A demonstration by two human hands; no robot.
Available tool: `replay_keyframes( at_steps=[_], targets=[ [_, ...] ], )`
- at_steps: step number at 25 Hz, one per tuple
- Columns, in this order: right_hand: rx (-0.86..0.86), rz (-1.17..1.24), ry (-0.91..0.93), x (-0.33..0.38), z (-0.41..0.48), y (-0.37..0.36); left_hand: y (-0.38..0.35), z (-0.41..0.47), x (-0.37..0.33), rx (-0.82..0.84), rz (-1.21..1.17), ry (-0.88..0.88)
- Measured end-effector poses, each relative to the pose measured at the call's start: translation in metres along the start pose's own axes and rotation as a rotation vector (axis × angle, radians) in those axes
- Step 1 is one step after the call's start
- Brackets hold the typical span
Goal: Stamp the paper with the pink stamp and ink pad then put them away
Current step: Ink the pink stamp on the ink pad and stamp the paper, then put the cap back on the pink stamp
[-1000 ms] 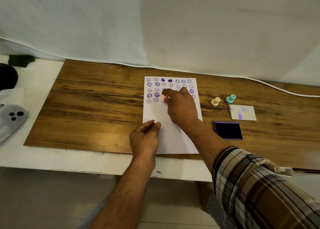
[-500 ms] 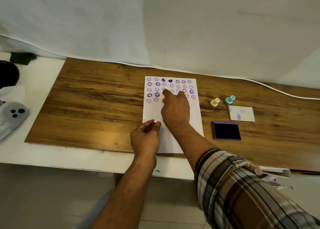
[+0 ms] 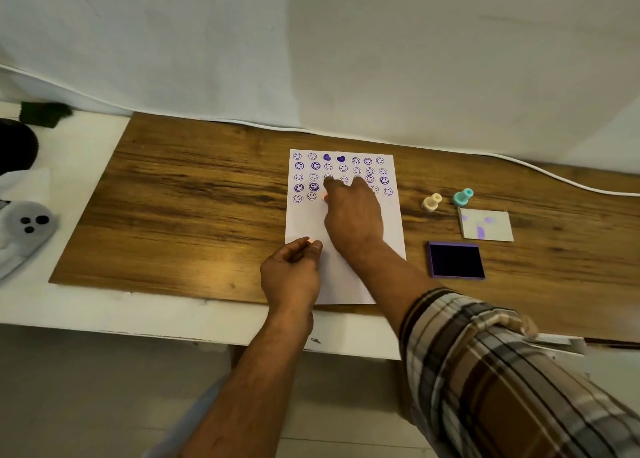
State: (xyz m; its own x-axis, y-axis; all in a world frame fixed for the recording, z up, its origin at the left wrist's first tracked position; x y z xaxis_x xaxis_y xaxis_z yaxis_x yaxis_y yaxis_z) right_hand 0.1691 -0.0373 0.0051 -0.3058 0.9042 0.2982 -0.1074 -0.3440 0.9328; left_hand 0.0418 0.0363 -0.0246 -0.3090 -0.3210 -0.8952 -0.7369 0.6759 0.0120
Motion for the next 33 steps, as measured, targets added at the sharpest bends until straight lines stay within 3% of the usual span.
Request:
replay_keyframes(
  at_steps=[1,4,8,11,16,21,33],
  targets=[
    [-0.048,-0.01,0.021,0.005,0.0,0.001,0.0,0.0,0.0,0.001,0.009,-0.003],
    [0.075,0.098,-0.095,-0.008,0.006,0.012,0.001,-0.001,-0.001,0.017,0.018,-0.015],
    [-0.107,1.021,-0.725,-0.065,-0.031,0.06,-0.001,0.003,-0.009,0.127,-0.075,-0.059],
    [-0.024,1.168,-0.91,-0.094,-0.103,0.093,-0.012,-0.007,-0.012,0.321,-0.181,-0.016],
    [0.098,0.997,-0.765,-0.098,-0.145,0.095,-0.025,-0.03,-0.011,0.542,-0.086,-0.026],
    [0.179,0.924,-0.548,-0.092,-0.121,0.08,-0.032,-0.036,-0.012,0.556,0.018,-0.043],
    [0.265,0.87,-0.479,-0.097,-0.121,0.078,-0.035,-0.038,-0.002,0.552,-0.028,0.029]
  ],
)
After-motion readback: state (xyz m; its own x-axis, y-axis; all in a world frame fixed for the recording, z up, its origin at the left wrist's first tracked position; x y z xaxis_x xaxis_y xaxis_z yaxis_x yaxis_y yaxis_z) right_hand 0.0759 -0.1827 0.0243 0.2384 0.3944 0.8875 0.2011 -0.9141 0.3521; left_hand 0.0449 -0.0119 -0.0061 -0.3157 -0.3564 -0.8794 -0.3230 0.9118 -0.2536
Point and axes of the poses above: each hand's wrist, its own z-axis towards the middle knuckle, its own y-axis out of the back of the hand, x = y × z, the point moved 4 cm from there along z, towards the middle knuckle, and after that the axes turned 9 degrees about -y, right-handed, at the moved point
